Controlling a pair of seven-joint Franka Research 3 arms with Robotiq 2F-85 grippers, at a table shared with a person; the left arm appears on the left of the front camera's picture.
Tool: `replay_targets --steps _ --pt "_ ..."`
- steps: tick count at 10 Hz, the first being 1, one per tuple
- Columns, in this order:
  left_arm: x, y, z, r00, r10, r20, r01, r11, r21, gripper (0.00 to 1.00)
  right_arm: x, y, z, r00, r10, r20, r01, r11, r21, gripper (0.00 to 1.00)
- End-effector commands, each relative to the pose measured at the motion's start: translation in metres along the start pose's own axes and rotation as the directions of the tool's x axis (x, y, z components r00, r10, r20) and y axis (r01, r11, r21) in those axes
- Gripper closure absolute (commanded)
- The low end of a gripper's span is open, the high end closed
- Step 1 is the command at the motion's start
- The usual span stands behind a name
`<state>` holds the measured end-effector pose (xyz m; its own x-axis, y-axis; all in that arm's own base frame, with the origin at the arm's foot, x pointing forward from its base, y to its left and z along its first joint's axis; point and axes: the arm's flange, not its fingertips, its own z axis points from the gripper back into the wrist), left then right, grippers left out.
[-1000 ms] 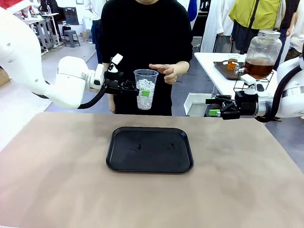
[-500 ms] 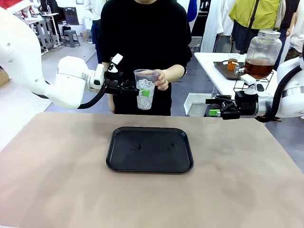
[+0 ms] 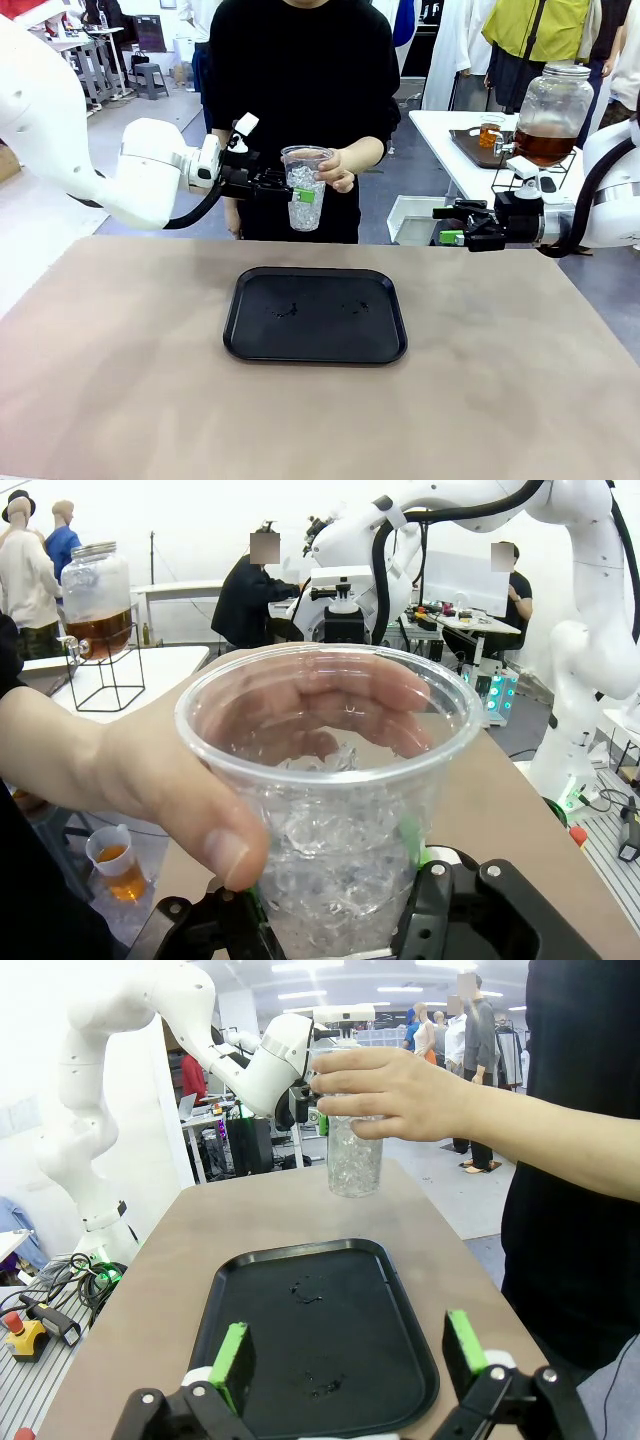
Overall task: Pour the drink into the iced cup.
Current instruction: Open the gripper to release the iced cup you were holding.
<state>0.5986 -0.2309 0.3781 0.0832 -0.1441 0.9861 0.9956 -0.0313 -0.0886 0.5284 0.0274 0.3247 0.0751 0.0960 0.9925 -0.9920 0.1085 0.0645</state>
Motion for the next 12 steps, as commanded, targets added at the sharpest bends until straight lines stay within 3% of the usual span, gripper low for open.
replay_targets --steps 1,10,12 --pt "0.0036 -0.0011 -0.0006 1.0 -0.002 0.005 0.002 1.0 -0.006 0.39 0.0024 0.001 0.0022 1.0 -0.012 0.007 0.012 1.0 0.007 0.0" --pt "0.0005 0.0002 0.0001 1.0 -0.001 0.0 0.001 1.0 0.0 0.39 0.0024 0.001 0.0022 1.0 -0.012 0.007 0.012 1.0 0.007 0.0" --pt "0.0002 0.0015 0.0009 1.0 -0.011 -0.001 0.011 1.0 0.013 0.0 0.0024 0.001 0.0022 1.0 -0.012 0.007 0.012 1.0 0.007 0.0"
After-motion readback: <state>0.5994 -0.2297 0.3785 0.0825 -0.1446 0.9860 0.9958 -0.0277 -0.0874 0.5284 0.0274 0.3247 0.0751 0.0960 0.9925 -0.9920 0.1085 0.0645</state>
